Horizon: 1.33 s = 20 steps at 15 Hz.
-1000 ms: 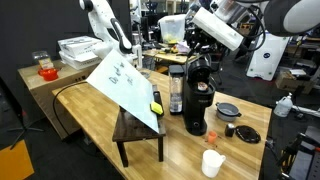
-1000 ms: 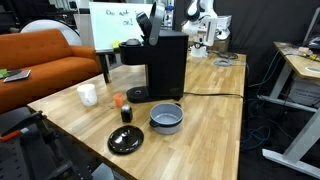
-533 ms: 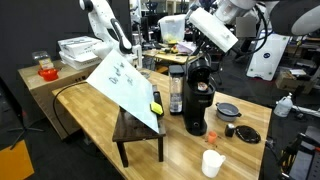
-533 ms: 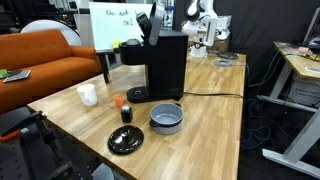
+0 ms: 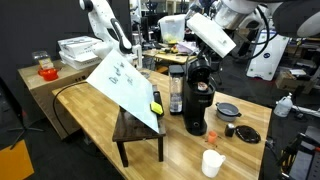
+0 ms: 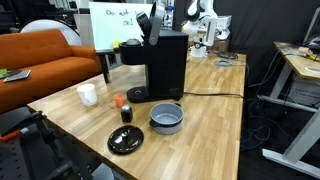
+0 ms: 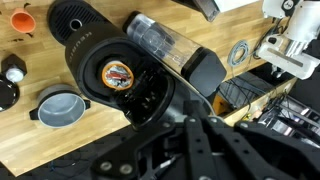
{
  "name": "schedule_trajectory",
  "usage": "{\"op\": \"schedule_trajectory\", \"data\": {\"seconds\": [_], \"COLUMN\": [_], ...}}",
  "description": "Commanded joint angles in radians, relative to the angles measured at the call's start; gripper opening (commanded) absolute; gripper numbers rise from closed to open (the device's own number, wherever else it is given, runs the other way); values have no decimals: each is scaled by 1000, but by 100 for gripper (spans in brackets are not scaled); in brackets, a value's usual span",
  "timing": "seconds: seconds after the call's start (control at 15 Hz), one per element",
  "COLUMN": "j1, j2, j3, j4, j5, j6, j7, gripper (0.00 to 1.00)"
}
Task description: Pick the small tin on the table, put it in the coffee maker then close it
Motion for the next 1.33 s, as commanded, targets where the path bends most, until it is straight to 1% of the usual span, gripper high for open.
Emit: {"op": "schedule_trajectory", "data": {"seconds": [0.0, 0.07, 0.27, 0.47, 0.67, 1.07, 1.27], "j1": [-40, -24, -41, -37, -42, -56, -65], "j2": [54, 20, 62, 59, 56, 44, 44], "j3": [-23, -3, -27, -21, -23, -23, -24], "j4": [-14, -14, -16, -12, 10, 65, 97], "j5": [8, 7, 6, 6, -49, -55, -98], "j6": [59, 7, 46, 46, 15, -4, -38], "j7": [-21, -6, -15, -15, 46, 112, 177], "gripper": [0, 1, 1, 0, 0, 0, 0]}}
